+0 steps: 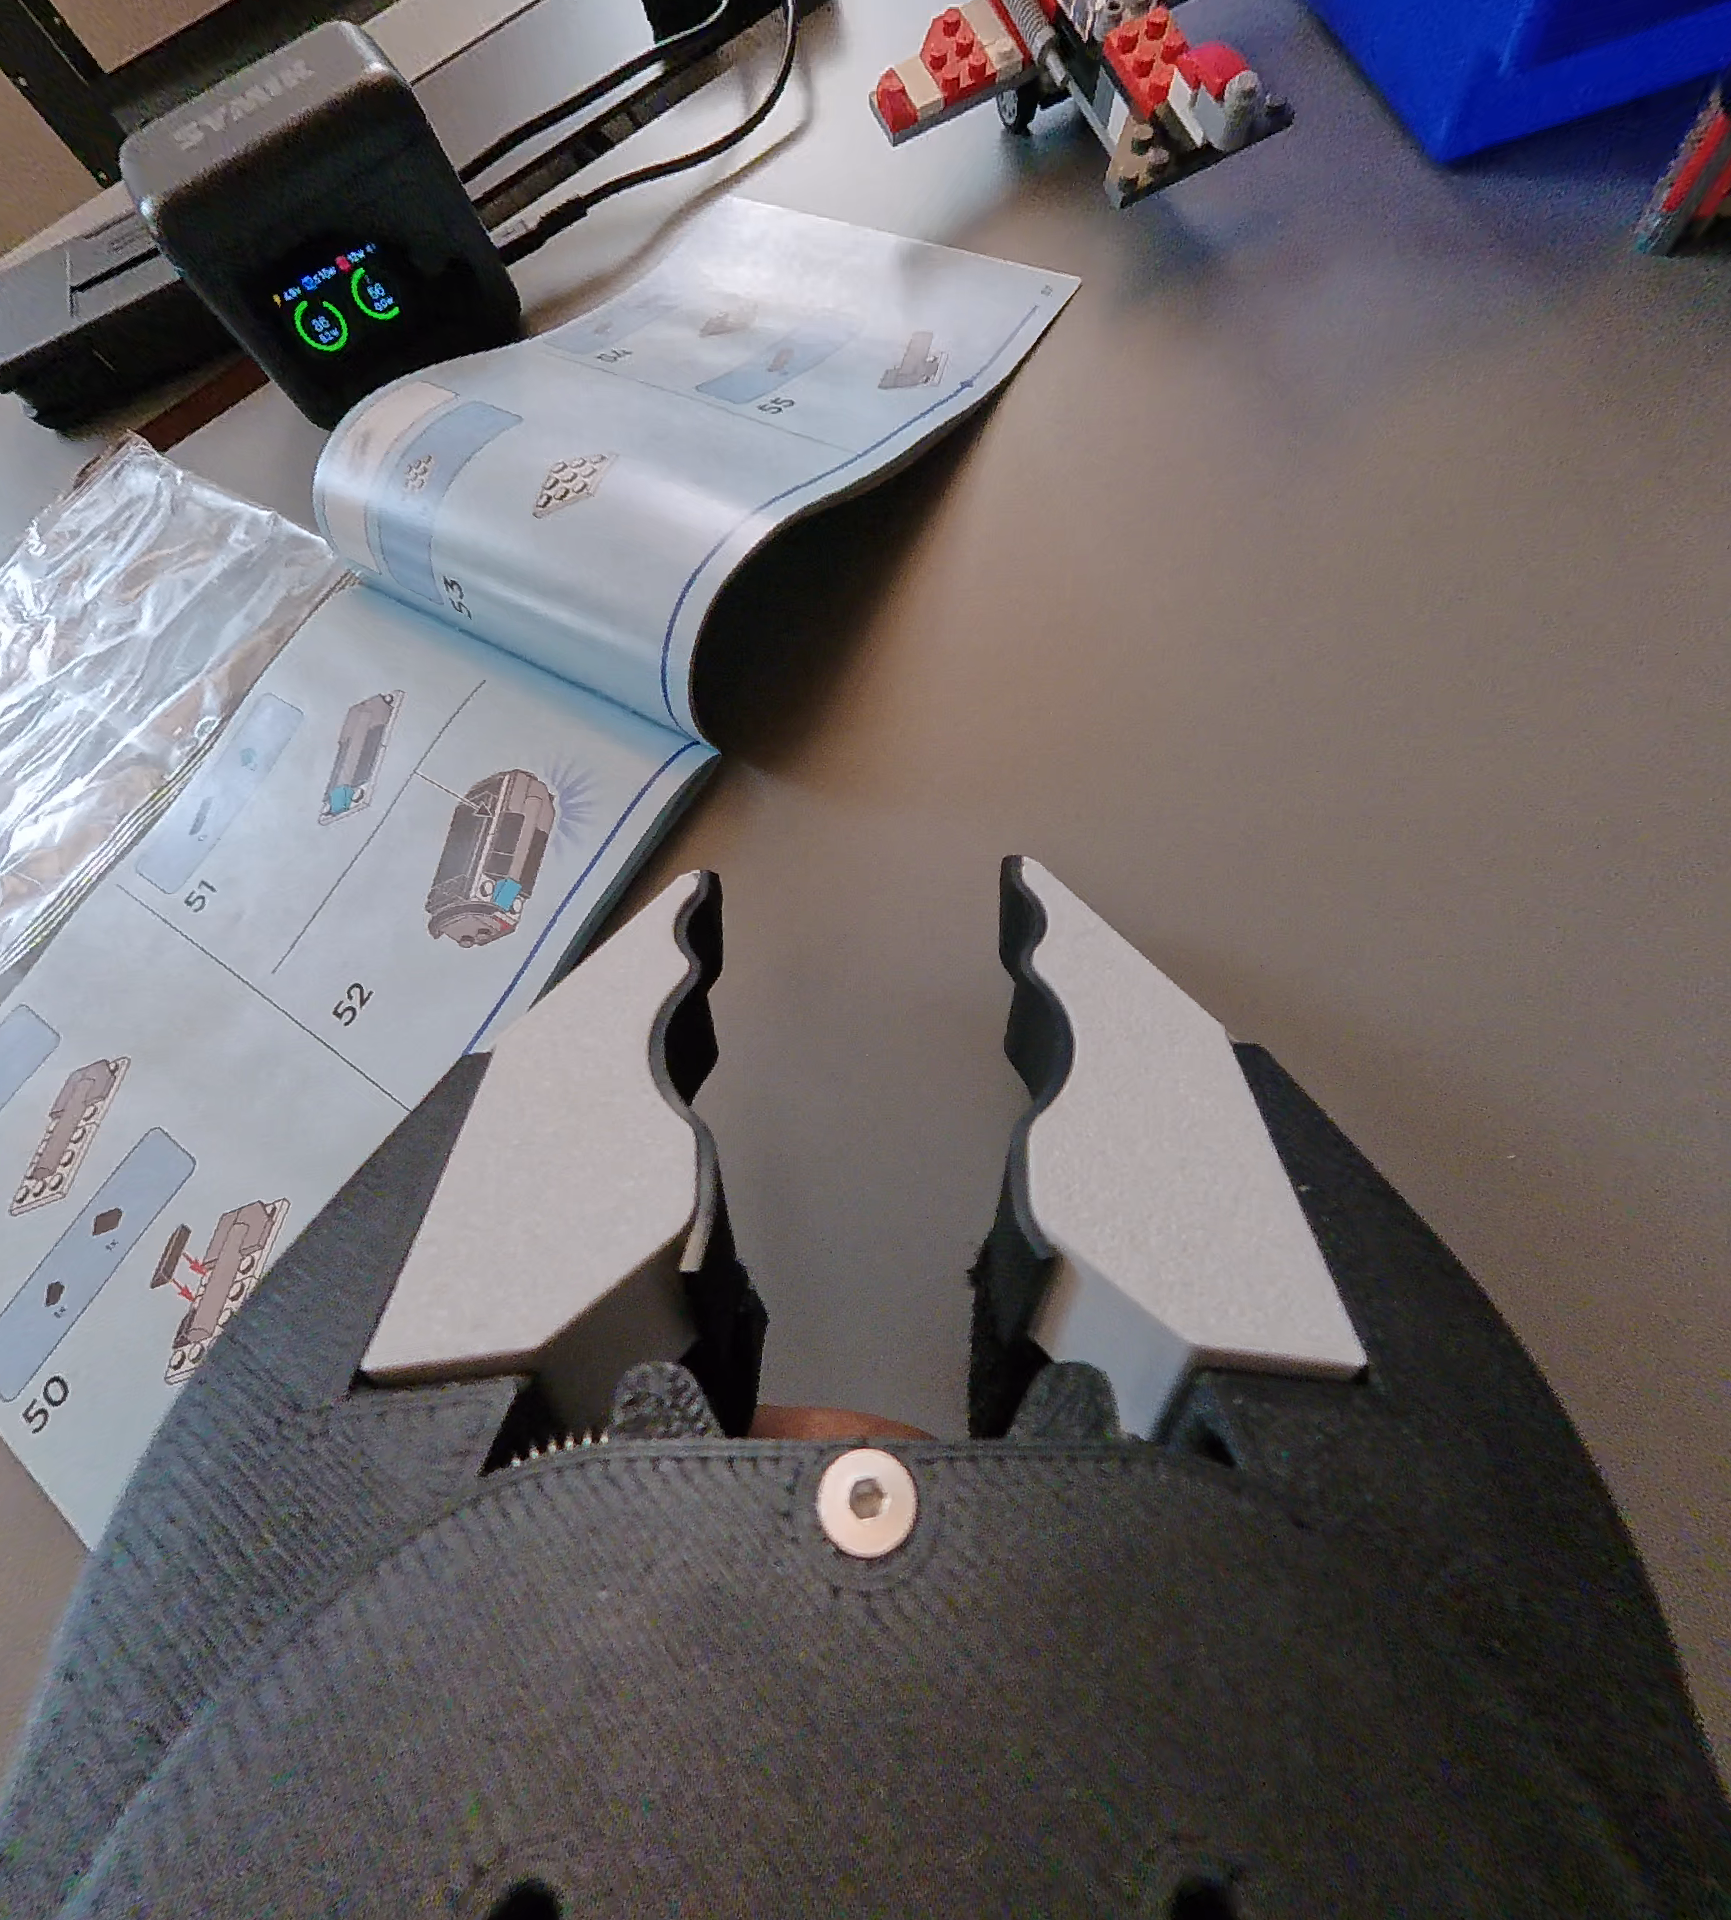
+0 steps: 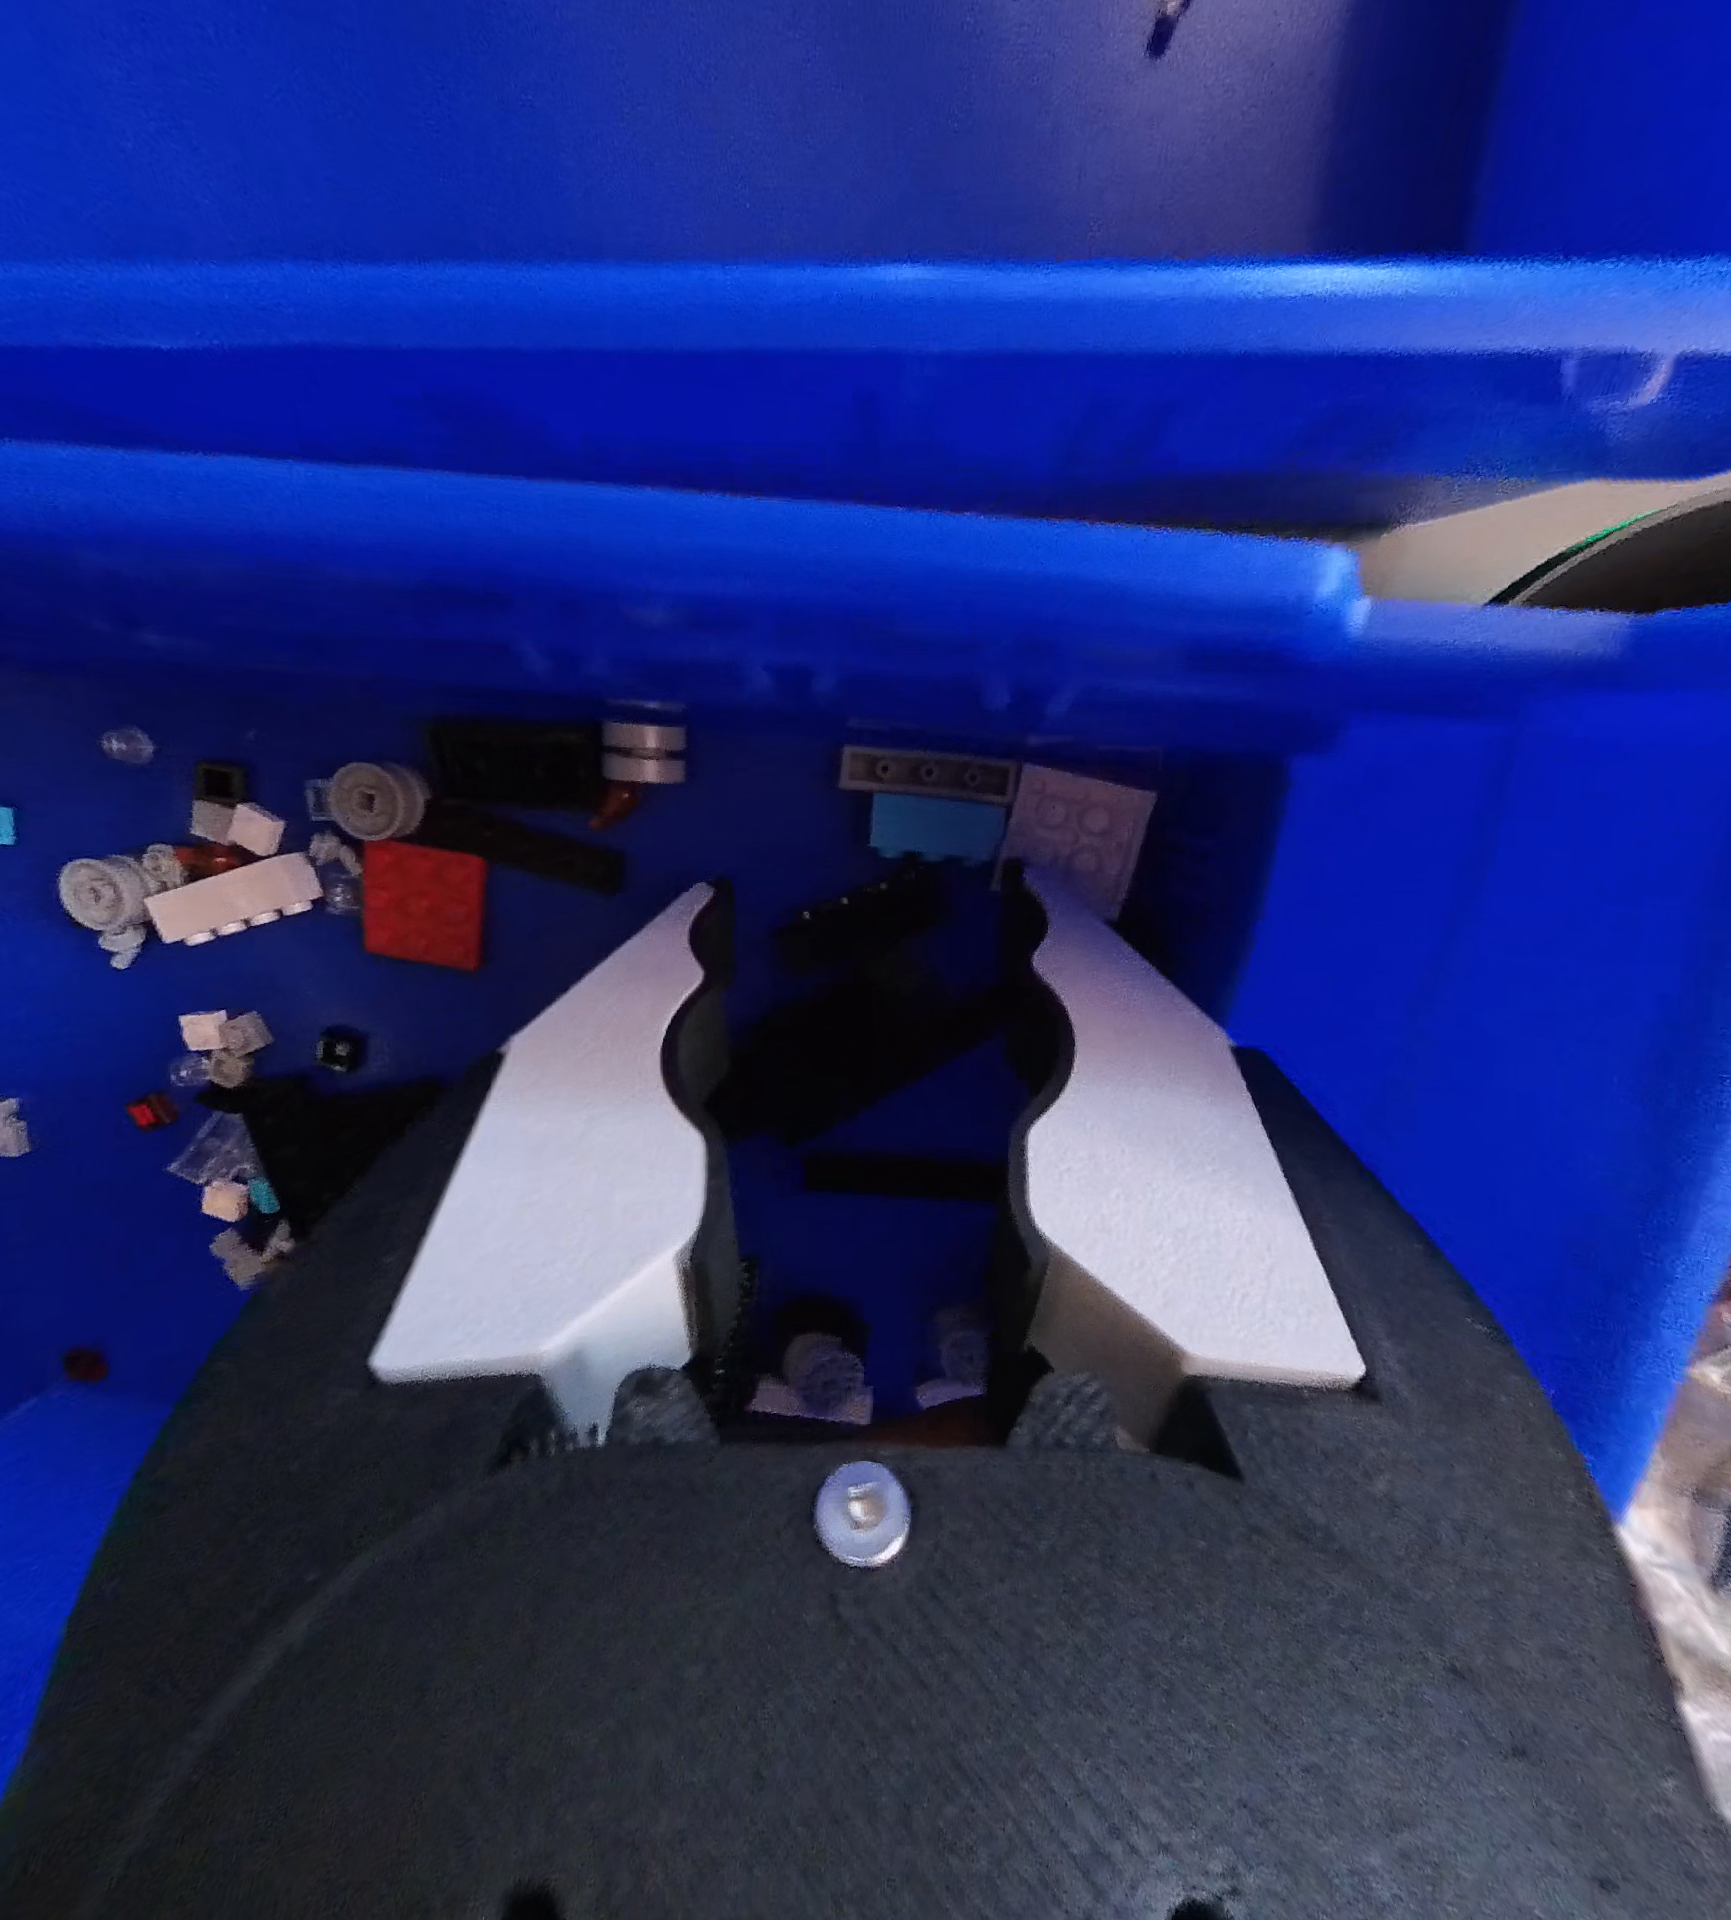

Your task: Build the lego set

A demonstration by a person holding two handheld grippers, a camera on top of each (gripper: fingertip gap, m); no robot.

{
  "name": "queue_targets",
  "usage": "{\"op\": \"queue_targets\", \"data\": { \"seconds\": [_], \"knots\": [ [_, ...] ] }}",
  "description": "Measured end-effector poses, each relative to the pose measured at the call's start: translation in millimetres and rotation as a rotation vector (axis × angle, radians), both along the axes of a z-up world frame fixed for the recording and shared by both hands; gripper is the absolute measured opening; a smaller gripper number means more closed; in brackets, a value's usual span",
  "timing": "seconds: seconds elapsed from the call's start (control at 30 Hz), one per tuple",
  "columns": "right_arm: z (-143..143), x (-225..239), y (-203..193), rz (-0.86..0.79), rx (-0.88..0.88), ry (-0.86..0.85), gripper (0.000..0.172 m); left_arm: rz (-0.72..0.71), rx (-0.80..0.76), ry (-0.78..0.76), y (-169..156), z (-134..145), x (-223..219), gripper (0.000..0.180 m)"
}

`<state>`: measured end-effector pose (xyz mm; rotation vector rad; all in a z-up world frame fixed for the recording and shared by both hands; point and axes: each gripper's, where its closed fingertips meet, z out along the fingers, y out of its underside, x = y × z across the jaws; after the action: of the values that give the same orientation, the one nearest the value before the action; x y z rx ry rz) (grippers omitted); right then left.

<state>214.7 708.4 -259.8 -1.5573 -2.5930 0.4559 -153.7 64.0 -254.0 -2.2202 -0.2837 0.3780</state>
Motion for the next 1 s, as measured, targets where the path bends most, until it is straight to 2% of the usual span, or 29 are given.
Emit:
{"op": "queue_targets", "data": {
  "seconds": [0.23,0.37,0.53,0.63,0.87,0.93,1.0],
  "knots": [
    [1.8,37.8,-28.9,0.027,-0.005,-0.072,0.055,-0.005,0.0,-0.012,0.3,-0.7,0.3,0.054],
    [4.4,62.0,-48.4,0.057,-0.027,-0.124,0.049,-0.012,0.006,-0.022,0.7,-0.4,1.2,0.054],
    [15.4,52.4,-40.5,0.043,0.006,-0.027,0.047,-0.021,0.006,-0.017,1.3,-0.3,2.5,0.054],
    [16.0,37.9,-20.2,-0.009,0.071,0.03,0.043,-0.023,0.006,-0.006,1.3,0.2,3.0,0.054],
    [-2.8,41.9,-18.8,-0.024,0.09,-0.057,0.043,-0.027,-0.005,-0.003,1.6,-1.4,3.7,0.054],
    [-2.6,40.7,-17.2,-0.038,0.094,-0.048,0.039,-0.028,-0.003,-0.009,1.7,-1.5,3.8,0.054],
    [-2.2,41.3,-14.4,-0.049,0.105,-0.049,0.028,-0.03,-0.002,-0.009,1.7,-1.2,4.1,0.054]
  ]
}}
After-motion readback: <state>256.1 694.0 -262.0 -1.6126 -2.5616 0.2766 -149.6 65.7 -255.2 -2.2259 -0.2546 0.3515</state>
